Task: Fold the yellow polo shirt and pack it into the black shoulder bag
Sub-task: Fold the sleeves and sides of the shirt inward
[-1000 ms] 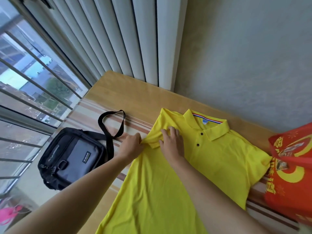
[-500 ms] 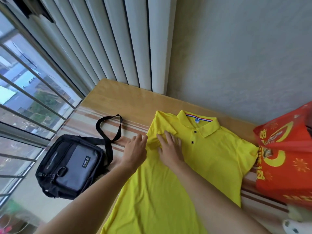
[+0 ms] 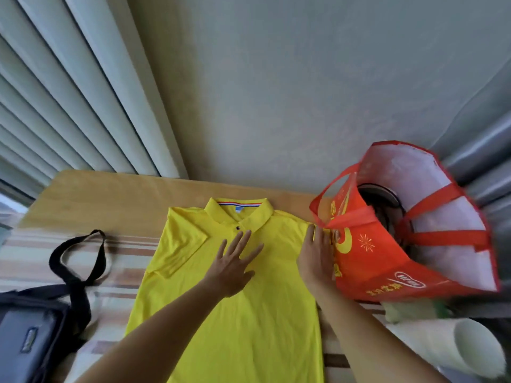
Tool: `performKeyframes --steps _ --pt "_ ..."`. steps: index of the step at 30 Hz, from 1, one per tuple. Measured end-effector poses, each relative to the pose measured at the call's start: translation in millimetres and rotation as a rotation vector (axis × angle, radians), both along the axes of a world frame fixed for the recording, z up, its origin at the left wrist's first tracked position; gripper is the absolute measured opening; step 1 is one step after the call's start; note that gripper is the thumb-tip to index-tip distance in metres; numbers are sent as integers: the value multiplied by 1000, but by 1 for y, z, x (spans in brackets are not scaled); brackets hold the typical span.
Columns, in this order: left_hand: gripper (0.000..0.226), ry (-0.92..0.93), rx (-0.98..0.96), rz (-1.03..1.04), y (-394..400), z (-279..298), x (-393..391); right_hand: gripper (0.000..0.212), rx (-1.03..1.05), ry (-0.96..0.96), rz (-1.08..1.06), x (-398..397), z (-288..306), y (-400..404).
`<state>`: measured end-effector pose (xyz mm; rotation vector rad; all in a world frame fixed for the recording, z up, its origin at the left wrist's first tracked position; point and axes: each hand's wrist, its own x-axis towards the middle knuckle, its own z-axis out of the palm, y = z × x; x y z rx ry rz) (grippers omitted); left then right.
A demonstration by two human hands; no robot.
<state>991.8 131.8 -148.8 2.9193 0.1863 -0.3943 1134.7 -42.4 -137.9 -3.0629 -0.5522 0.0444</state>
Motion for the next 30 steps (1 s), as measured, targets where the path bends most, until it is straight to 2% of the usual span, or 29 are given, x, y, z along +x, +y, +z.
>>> performKeyframes --steps 4,5,9,12,15,18,21,23,25,28,30 --pt "77 88 7 -56 4 -21 11 77 -65 40 -1 18 -14 -3" --pt "76 98 5 -65 7 -26 9 73 -107 55 -21 19 -14 -1" --pt "78 55 11 -69 11 -40 5 32 -234 103 0 26 9 10" --pt "78 82 -10 -72 9 -37 8 22 -337 138 64 23 32 17" --pt "81 178 10 -75 6 -26 12 12 -246 126 119 22 28 16" --pt "86 195 66 -45 0 -8 23 21 -107 267 119 23 27 6" --pt "72 63 51 21 -14 12 45 37 -27 361 45 22 33 4" --pt "61 -54 -111 41 -26 20 64 30 -41 316 -4 22 36 8" --pt "54 -46 -463 152 -39 24 84 24 -63 239 -76 21 40 11" --pt "32 127 -1062 512 -52 31 111 28 -56 159 -147 13 40 15" --pt "33 285 -1285 666 -56 32 128 22 -46 125 -106 1 37 16"
